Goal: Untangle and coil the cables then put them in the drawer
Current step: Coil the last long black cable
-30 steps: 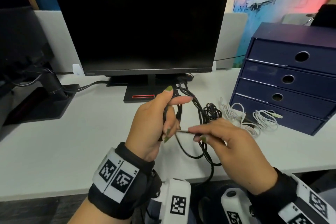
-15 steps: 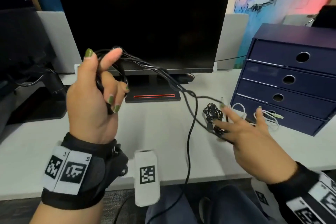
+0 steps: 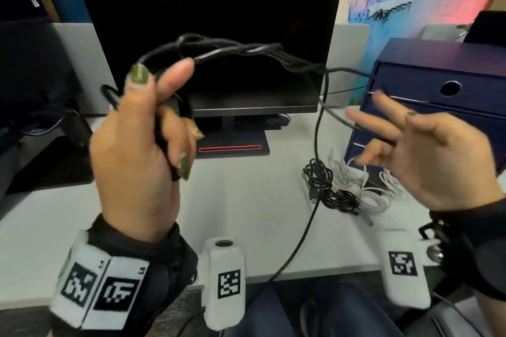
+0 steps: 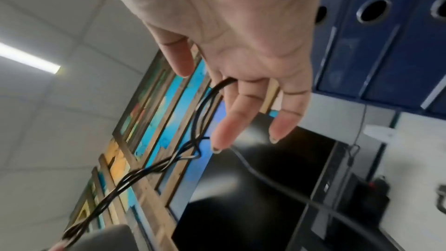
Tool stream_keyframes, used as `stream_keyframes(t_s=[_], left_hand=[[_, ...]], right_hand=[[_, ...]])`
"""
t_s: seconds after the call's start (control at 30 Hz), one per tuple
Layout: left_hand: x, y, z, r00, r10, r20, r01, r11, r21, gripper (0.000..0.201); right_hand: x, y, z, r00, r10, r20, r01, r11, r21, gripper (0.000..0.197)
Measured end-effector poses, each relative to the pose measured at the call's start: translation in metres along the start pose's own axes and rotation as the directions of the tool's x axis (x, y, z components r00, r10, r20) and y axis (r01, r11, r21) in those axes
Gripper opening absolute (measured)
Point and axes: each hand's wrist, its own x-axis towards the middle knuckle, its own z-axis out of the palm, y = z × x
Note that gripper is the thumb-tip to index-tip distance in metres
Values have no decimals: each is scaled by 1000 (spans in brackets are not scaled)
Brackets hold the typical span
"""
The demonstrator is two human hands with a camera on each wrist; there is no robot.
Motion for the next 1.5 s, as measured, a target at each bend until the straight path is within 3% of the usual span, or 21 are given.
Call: stream_keyframes(t_s=[0.1,0.17,0.27,0.4,0.47,0.57,0.67,0.8,0.9,0.93,1.03,1.1,1.13,1.17,1.23,1.37,1.5], left_hand=[[-6,-12,14,998,-59,26,53,979,195,64],[-9,-28,18,985,-160,66,135,949,284,68],[-13,-54,16,931,-357,72,299,863,408,62],[-19,-91,5,857,-515,-10,463,763,451,47],[-21,-101,2,832,-553,-44,511,734,448,53],[-21,-105,2,832,-548,-87,533,747,397,62],[-20,-101,3,875,-475,-96,472,791,390,48],[-22,-82,11,951,-309,21,257,827,501,33],[-24,-65,17,981,-170,95,103,867,487,33],[-25,-61,19,986,-125,108,60,880,472,31],[-26,-54,18,989,-1,146,-65,892,447,29],[-26,-48,18,979,65,192,-141,898,417,35],[-26,-45,19,972,88,217,-167,909,382,36],[-26,-41,21,965,101,240,-181,923,341,36],[-25,-38,22,960,87,267,-157,954,254,35],[-20,-36,18,994,-19,112,4,991,132,40],[-15,-37,14,994,-112,0,110,976,189,47]], right_hand=[[-3,21,11,999,-32,-21,26,970,-242,52],[-6,41,15,997,-45,-59,18,918,-396,65],[-8,60,14,1000,-5,9,9,862,-506,75],[-10,87,9,991,86,99,-18,839,-544,83],[-16,103,6,979,171,115,-75,815,-574,88],[-20,121,3,962,258,85,-128,706,-696,92],[-21,123,2,952,289,103,-57,496,-866,88],[-21,109,7,929,304,209,62,430,-901,60],[-21,91,12,973,94,213,153,431,-889,52],[-22,84,12,977,21,210,186,385,-904,52],[-23,71,13,958,-171,231,251,109,-962,67],[-21,71,13,935,-208,286,296,17,-955,87],[-18,72,12,929,-170,329,337,18,-941,95],[-16,71,13,934,-98,344,353,85,-932,98],[-12,74,16,945,98,313,267,328,-906,87],[-14,93,10,949,155,273,141,569,-811,15],[-20,106,12,949,261,177,-145,860,-490,20]])
